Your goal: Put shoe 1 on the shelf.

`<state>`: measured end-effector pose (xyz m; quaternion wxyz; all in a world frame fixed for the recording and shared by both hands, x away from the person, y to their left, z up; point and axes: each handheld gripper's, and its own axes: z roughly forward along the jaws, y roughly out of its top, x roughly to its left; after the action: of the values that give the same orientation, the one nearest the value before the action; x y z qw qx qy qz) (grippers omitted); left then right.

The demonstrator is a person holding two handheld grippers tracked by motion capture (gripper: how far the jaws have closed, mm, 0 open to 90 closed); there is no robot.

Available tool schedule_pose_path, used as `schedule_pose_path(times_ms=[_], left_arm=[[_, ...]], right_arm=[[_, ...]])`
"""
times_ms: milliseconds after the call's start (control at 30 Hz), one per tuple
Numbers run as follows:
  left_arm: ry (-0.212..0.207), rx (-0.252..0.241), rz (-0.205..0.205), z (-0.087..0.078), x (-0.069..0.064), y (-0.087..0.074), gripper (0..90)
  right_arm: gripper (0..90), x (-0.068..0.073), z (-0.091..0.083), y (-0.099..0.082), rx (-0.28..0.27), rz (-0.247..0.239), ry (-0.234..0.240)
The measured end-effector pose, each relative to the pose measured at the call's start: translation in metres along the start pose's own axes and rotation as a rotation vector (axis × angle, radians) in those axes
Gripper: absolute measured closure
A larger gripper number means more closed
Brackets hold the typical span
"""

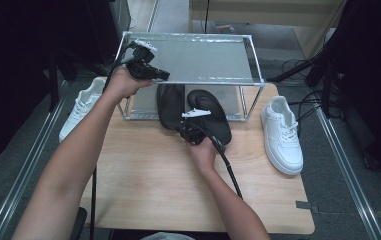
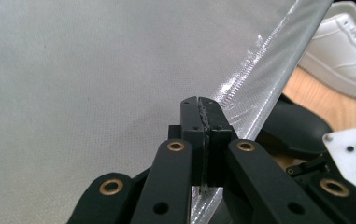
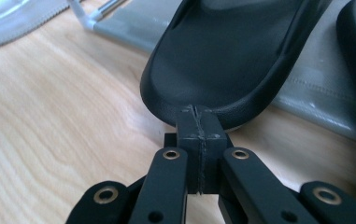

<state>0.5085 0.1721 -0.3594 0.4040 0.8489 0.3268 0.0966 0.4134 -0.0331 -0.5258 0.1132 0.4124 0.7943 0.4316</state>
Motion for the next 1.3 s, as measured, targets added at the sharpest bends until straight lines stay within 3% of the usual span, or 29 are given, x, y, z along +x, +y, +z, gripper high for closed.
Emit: schedule_pose_path(times_ms=[233,433,633,767,967,1200,1300], left_arm=[[0.003,0.021,-0.019,0.000,0.000,0.003,90.0],[0.005,0.018,-0.013,0.000,0.000,0.002,90.0],[0.014,0.023,0.004,0.000,-0.002,0.002,90.0],[0.003,0.020,-0.014,0.000,0.000,0.002,90.0],[0.013,0.024,-0.001,0.000,-0.002,0.003,90.0],[-0.001,0.017,-0.027,0.001,0.001,0.002,90.0],[0.003,0.016,-0.013,0.000,0.000,0.002,90.0]], right_arm=[[90.0,-0.004,0.014,0.013,0.001,0.029,-0.018],[90.0,-0.011,0.025,0.015,0.009,0.090,0.005],[90.0,-0.010,0.024,0.016,0.011,0.077,-0.003],[90.0,-0.008,0.010,0.014,0.012,0.045,0.003],[90.0,-0.007,-0.019,0.003,-0.011,0.024,0.006],[90.0,-0.015,-0.055,-0.014,-0.007,0.006,0.024],[90.0,-0.021,-0.070,-0.019,-0.018,-0.004,0.015]])
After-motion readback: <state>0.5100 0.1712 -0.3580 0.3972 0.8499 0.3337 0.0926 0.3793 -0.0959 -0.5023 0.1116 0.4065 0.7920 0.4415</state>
